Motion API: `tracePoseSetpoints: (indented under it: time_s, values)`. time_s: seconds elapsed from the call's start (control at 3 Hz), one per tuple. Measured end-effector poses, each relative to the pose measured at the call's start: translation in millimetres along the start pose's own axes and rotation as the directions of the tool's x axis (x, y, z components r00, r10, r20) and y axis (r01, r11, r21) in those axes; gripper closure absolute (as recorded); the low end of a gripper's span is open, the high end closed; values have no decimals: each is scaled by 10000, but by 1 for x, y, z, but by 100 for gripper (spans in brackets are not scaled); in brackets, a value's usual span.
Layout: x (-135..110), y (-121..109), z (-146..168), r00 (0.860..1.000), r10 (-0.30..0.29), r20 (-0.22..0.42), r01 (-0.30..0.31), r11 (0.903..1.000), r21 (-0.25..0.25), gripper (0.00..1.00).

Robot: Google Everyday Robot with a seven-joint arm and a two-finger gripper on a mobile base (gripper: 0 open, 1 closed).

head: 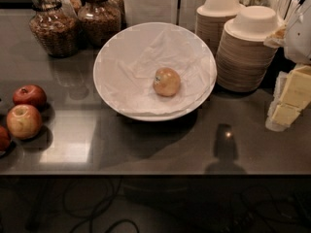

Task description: Pick apple from white bowl

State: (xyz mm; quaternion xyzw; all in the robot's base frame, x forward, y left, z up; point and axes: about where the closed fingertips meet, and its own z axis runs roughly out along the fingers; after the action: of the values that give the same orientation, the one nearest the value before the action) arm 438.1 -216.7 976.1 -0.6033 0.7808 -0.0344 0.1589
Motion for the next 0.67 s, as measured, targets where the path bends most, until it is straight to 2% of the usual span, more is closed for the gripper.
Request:
tracePoseSetpoints:
  time_s: [0.67]
  values:
    - [-10, 0, 9, 9996, -105, 247, 102, 9999, 125, 0]
